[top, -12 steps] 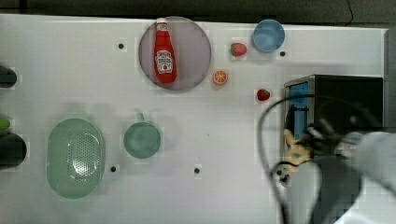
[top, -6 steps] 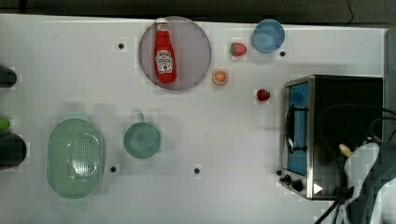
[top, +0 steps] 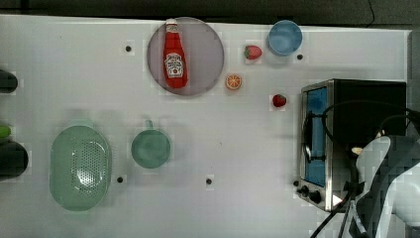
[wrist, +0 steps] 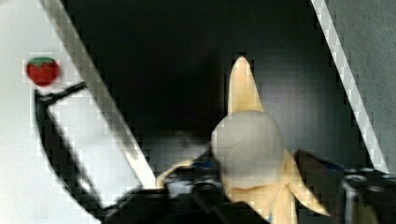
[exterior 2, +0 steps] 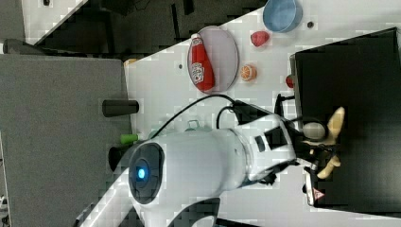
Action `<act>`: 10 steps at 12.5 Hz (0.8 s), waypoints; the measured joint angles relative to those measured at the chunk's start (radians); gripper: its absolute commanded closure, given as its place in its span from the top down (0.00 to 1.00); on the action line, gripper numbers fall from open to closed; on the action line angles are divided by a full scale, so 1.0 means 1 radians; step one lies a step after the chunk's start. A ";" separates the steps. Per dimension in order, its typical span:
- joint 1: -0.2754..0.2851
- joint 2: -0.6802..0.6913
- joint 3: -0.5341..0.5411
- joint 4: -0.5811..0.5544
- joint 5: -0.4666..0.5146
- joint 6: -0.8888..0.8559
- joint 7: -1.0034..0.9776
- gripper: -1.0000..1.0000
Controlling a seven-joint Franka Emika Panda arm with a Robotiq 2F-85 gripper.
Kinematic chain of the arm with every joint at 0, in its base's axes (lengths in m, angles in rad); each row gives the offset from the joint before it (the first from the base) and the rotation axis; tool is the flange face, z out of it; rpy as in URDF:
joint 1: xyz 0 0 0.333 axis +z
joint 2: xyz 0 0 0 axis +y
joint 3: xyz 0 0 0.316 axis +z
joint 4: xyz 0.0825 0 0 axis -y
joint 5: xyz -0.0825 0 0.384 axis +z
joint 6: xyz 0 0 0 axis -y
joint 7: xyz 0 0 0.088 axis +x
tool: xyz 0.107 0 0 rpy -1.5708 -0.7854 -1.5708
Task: Pick banana from table and place on oven.
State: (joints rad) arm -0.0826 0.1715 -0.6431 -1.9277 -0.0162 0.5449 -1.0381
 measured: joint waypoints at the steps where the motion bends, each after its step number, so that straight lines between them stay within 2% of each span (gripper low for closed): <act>1: 0.003 0.005 0.002 0.011 0.022 -0.009 -0.004 0.83; 2: 0.006 0.009 0.008 0.021 0.022 -0.009 -0.006 0.94; 3: 0.013 0.005 0.011 0.022 0.019 -0.010 -0.014 1.00; 6: 0.041 -0.028 0.011 0.038 0.018 -0.021 -0.014 1.00; 10: 0.059 -0.145 0.054 0.121 -0.004 -0.325 0.058 1.00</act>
State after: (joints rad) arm -0.0240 0.0269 -0.5894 -1.8066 -0.0202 0.2201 -0.9800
